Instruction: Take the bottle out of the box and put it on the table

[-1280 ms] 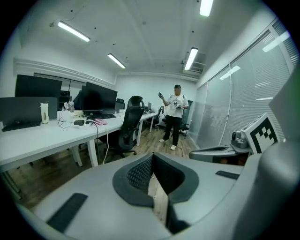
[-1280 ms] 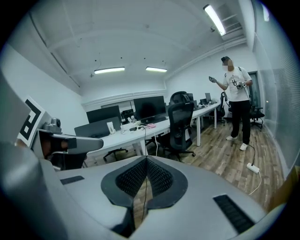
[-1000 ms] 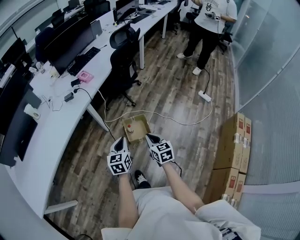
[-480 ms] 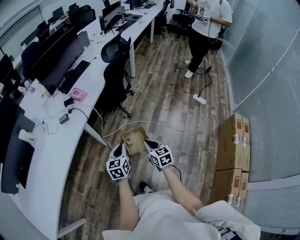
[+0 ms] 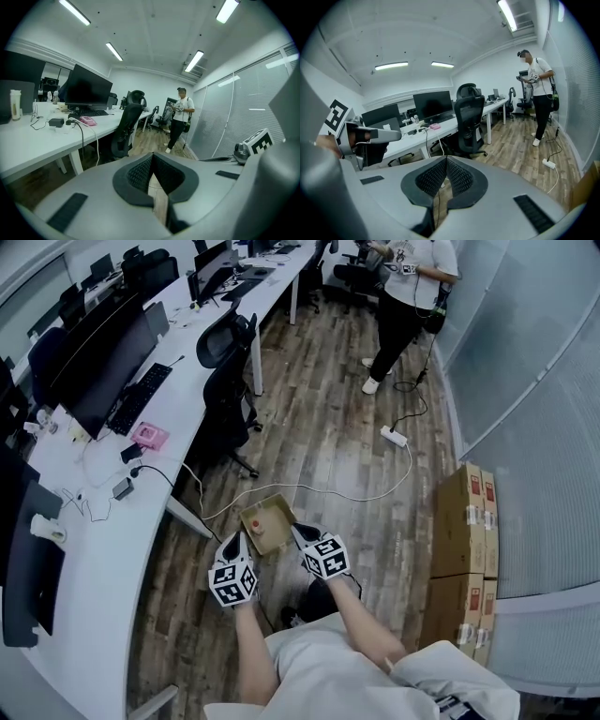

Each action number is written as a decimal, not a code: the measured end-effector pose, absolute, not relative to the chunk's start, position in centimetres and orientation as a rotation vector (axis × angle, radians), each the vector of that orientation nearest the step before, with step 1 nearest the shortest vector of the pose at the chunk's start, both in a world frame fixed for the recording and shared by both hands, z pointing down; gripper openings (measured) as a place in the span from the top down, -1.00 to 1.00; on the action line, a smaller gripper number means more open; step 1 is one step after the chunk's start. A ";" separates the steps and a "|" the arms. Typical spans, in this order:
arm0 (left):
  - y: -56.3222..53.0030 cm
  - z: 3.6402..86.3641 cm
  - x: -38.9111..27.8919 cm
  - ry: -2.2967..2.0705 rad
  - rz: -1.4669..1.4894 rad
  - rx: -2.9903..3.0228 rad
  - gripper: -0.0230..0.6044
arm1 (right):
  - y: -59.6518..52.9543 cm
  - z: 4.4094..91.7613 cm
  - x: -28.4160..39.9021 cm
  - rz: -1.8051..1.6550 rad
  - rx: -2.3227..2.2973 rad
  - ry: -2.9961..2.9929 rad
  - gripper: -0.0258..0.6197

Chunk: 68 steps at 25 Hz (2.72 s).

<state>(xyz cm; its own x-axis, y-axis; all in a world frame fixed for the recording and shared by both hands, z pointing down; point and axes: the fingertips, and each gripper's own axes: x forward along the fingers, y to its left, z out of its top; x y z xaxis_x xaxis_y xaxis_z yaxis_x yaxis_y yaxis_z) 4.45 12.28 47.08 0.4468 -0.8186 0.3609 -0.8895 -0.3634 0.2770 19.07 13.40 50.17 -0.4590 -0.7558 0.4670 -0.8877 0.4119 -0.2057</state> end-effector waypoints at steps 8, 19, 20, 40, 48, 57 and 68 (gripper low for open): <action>10.4 49.5 3.6 -1.434 0.240 2.226 0.88 | 10.8 52.4 19.2 0.666 1.435 -2.347 0.80; 1.4 52.1 2.5 -1.430 0.264 2.160 0.88 | 1.0 53.9 18.3 0.692 1.385 -2.363 0.80; 0.4 52.4 2.7 -1.429 0.269 2.157 0.88 | 0.1 54.1 18.5 0.693 1.384 -2.363 0.80; -11.0 67.1 0.5 -1.481 0.388 1.878 0.88 | -13.2 69.3 18.4 0.694 1.080 -2.249 0.80; -7.2 75.1 -1.6 -1.450 0.384 1.772 0.88 | -12.3 78.1 14.4 0.699 0.826 -2.240 0.80; -6.6 83.9 -6.1 -1.472 0.303 1.749 0.88 | -12.8 88.3 8.3 0.644 0.740 -2.156 0.80; -8.0 98.8 -7.6 -1.369 0.391 1.886 0.88 | -12.4 104.7 3.2 0.499 0.562 -2.026 0.79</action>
